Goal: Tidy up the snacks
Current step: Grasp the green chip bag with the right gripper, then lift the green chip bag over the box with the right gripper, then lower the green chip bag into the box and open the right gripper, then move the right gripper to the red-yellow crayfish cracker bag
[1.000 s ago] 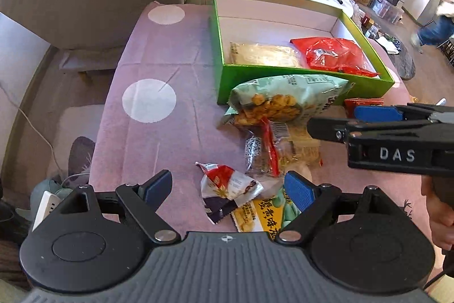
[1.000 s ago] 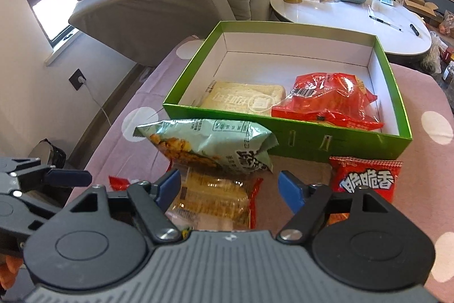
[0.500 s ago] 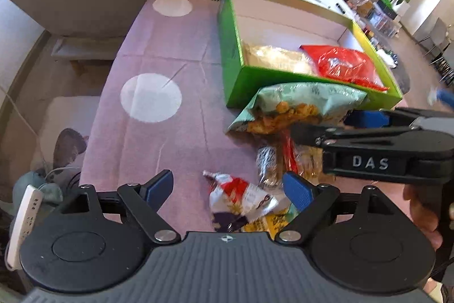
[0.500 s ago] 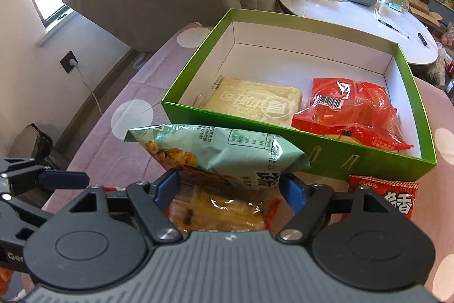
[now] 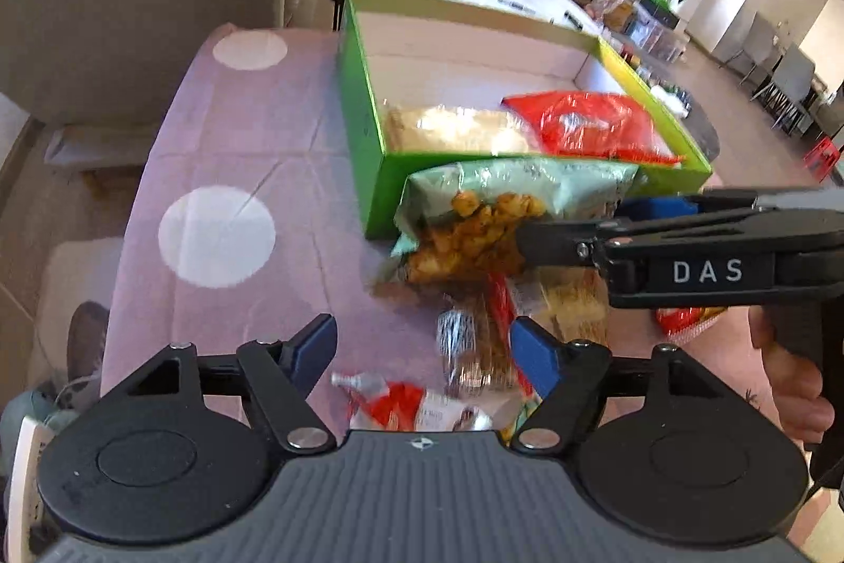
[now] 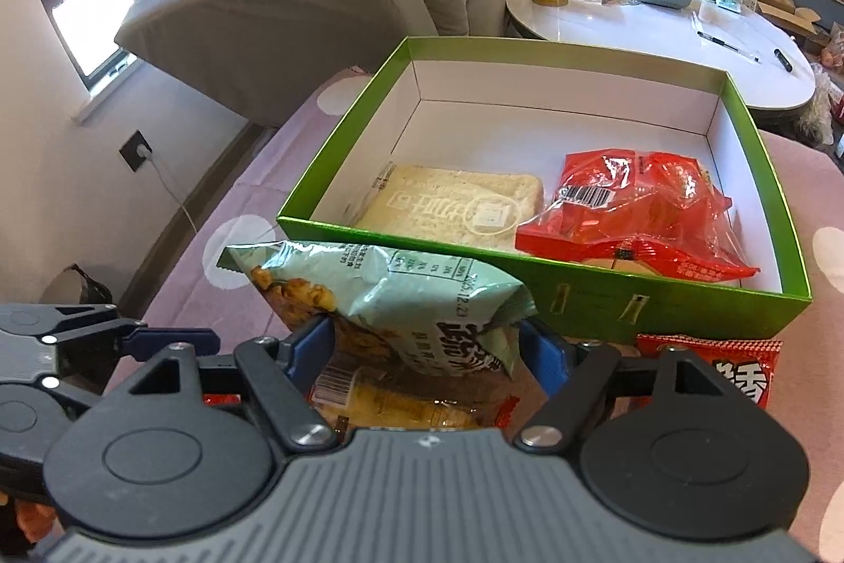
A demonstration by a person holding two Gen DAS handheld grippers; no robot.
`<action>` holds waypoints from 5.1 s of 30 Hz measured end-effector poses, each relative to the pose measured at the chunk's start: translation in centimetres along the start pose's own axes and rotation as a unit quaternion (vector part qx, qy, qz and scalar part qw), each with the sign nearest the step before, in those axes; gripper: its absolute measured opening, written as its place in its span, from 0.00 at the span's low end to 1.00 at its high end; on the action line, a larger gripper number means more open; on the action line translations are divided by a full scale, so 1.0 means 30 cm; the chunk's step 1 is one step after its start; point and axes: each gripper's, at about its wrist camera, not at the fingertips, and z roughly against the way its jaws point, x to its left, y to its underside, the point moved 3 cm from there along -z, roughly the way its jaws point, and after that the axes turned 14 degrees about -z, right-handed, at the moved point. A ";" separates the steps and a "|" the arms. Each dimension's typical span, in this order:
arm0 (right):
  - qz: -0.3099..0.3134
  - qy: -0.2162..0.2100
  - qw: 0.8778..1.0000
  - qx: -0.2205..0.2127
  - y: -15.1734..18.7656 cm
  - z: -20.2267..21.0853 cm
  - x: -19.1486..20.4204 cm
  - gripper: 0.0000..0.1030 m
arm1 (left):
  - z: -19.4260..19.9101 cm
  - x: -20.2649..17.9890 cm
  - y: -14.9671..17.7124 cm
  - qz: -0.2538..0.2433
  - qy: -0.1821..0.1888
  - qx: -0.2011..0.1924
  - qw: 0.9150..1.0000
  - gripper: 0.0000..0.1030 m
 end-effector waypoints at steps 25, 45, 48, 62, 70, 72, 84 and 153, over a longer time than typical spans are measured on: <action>-0.079 -0.083 0.993 -0.029 0.033 -0.026 -0.058 0.74 | -0.079 -0.040 -0.020 -0.044 -0.006 -0.093 0.995 0.64; -0.082 -0.104 0.986 -0.100 0.042 0.192 -0.052 0.70 | 0.154 -0.179 -0.051 -0.088 -0.028 -0.151 0.984 0.64; -0.086 -0.107 0.984 -0.112 0.031 0.221 -0.057 0.70 | 0.173 -0.211 -0.062 -0.100 -0.033 -0.154 0.982 0.64; -0.108 -0.124 0.976 -0.146 -0.026 0.278 -0.130 0.70 | 0.180 -0.307 -0.125 -0.142 -0.053 -0.149 0.977 0.65; -0.109 -0.130 0.975 -0.145 -0.070 0.244 -0.153 0.70 | 0.133 -0.298 -0.193 -0.143 -0.067 -0.133 0.978 0.65; -0.110 -0.131 0.975 -0.142 -0.083 0.226 -0.157 0.70 | 0.117 -0.290 -0.207 -0.142 -0.070 -0.129 0.979 0.65; -0.118 -0.128 0.977 -0.123 -0.163 0.132 -0.184 0.70 | 0.006 -0.241 -0.292 -0.145 -0.080 -0.098 0.981 0.65; 0.026 -0.070 0.996 -0.057 0.331 0.325 -0.115 0.76 | 0.345 -0.284 0.405 -0.126 -0.101 -0.021 0.987 0.89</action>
